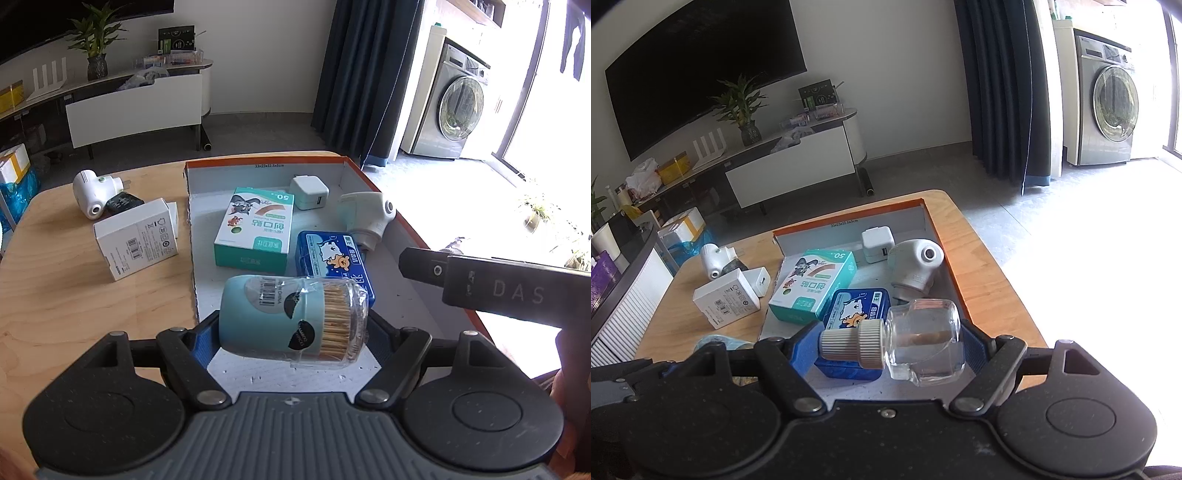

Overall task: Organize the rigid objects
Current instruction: 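Carry toothpick jar and glass bottle over the tray with both tools, then release glass bottle into tray with right tool while left tool drops toothpick jar, then move both open tools back toward the white plug device and white box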

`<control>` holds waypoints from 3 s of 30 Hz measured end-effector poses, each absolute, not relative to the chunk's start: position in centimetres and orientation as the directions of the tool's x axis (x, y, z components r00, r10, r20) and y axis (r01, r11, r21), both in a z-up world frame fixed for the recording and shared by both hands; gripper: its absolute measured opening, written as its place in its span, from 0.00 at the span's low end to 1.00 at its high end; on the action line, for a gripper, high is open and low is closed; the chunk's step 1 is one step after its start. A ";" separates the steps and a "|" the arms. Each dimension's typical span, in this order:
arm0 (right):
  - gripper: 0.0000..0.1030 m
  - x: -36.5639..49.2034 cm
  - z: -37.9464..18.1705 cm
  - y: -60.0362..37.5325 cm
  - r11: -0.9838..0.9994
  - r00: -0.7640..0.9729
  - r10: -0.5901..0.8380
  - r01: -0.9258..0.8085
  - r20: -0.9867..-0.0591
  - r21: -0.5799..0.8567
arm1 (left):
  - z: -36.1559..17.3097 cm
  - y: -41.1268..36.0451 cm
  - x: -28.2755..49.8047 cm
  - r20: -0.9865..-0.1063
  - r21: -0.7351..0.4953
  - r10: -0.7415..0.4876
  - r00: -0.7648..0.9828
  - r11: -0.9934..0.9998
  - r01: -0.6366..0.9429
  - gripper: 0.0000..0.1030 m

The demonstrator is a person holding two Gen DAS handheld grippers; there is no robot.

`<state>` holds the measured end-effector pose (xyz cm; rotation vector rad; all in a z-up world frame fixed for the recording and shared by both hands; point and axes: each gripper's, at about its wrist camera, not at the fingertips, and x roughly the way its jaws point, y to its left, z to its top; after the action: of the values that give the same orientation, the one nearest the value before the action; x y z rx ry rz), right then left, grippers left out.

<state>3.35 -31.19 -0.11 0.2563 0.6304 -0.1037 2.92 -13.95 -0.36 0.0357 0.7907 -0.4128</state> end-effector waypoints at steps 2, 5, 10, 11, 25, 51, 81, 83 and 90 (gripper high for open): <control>0.90 3.4 -0.2 -31.2 0.963 0.802 -0.020 0.175 -0.596 0.204 | -0.5 -14.0 3.0 -0.698 -0.121 -0.348 0.626 0.919 0.375 0.78; 0.90 3.7 -0.4 -31.4 0.963 0.800 -0.021 0.178 -0.600 0.203 | -0.6 -14.2 3.1 -0.702 -0.122 -0.349 0.620 0.918 0.378 0.78; 0.90 4.2 -0.6 -31.6 0.962 0.797 -0.022 0.180 -0.604 0.203 | -0.8 -14.4 3.2 -0.708 -0.123 -0.352 0.613 0.915 0.384 0.78; 0.90 4.3 -0.6 -31.6 0.963 0.796 -0.022 0.180 -0.604 0.203 | -0.9 -14.4 3.2 -0.708 -0.123 -0.352 0.612 0.915 0.385 0.78; 0.89 5.4 -0.7 -32.5 0.961 0.806 -0.053 0.202 -0.589 0.190 | -1.6 -15.2 3.5 -0.720 -0.127 -0.362 0.592 0.908 0.400 0.78; 0.92 3.8 1.5 -31.4 0.964 0.843 -0.036 0.171 -0.537 0.204 | -0.1 -13.2 3.5 -0.714 -0.122 -0.320 0.622 0.932 0.341 0.88; 0.95 5.8 1.5 -24.3 0.988 0.817 0.088 0.003 -0.570 0.155 | 1.0 -2.5 5.6 -0.700 -0.138 -0.153 0.697 0.987 0.078 0.92; 0.95 6.0 1.4 -23.9 0.988 0.813 0.099 -0.011 -0.574 0.155 | 1.0 -2.2 5.7 -0.700 -0.137 -0.146 0.699 0.988 0.069 0.92; 0.95 6.6 1.1 -22.6 0.988 0.805 0.126 -0.046 -0.580 0.151 | 0.9 -1.2 5.9 -0.697 -0.142 -0.134 0.704 0.989 0.048 0.92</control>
<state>6.56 -22.56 1.11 0.1316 0.6296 0.0921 5.89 -1.16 0.93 -0.1166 0.7830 -0.1015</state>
